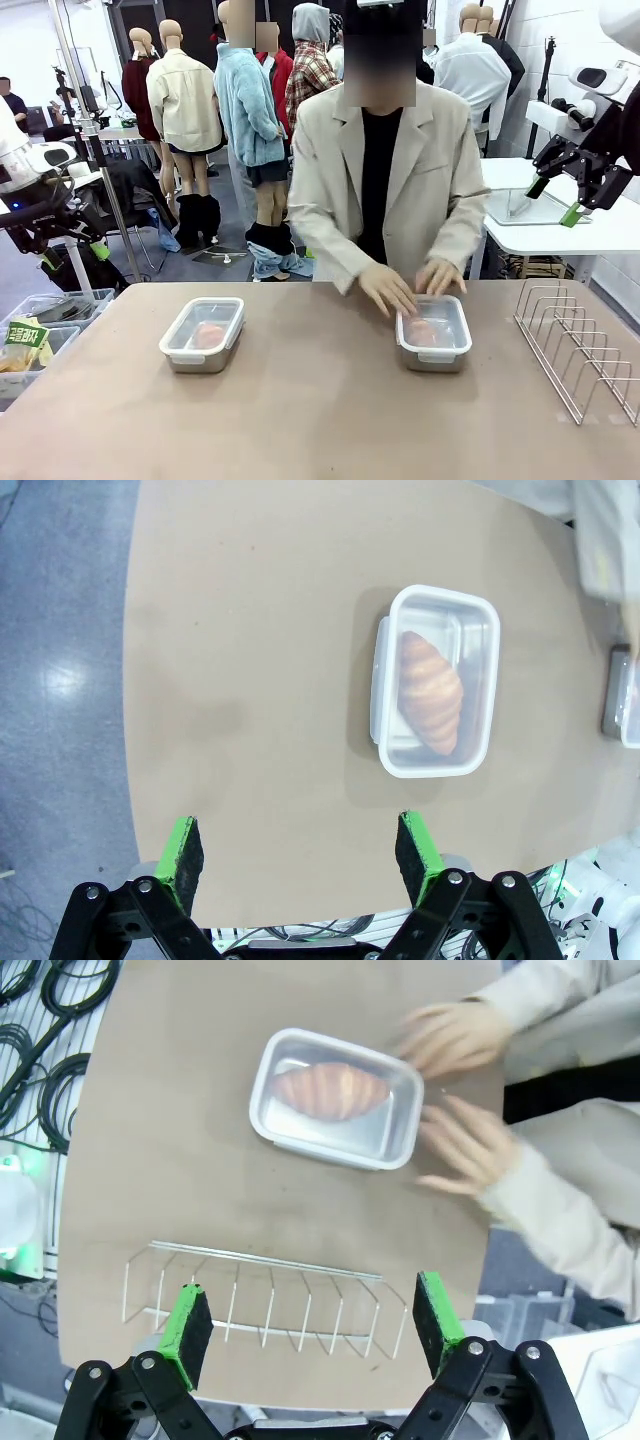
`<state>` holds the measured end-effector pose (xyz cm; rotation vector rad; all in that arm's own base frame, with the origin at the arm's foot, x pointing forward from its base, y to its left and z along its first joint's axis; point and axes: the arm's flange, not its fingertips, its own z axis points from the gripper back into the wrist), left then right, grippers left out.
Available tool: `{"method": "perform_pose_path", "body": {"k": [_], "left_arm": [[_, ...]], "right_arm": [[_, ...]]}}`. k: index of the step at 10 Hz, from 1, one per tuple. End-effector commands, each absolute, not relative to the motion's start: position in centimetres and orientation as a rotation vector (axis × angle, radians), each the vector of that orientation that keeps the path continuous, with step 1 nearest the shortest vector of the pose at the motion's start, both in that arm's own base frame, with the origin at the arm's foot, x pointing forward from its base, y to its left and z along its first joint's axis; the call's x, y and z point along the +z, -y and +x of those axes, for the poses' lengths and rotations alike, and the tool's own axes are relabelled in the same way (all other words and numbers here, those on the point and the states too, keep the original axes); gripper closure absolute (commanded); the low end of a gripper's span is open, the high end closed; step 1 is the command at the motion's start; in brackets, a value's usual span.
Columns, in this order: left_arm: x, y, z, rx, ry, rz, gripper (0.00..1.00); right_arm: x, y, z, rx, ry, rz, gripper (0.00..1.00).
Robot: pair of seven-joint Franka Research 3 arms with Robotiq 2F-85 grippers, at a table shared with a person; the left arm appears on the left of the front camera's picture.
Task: Place the bread in airtight containers.
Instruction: Release when the human grabs the Airtight Container lid.
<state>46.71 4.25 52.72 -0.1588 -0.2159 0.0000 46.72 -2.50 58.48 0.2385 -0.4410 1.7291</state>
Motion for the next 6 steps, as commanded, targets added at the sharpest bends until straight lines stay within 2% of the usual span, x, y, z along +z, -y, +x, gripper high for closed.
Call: {"method": "perform_pose_path", "body": {"k": [1, 6], "left_arm": [[52.87, -4.42, 46.74, 0.001, 0.215, -0.143, 0.00], [52.87, -4.42, 46.74, 0.001, 0.215, -0.143, 0.00]], "right_arm": [[58.53, 2.56, 46.72, 1.734, 0.428, 0.245, 0.00], [58.53, 2.56, 46.72, 1.734, 0.428, 0.245, 0.00]]}}
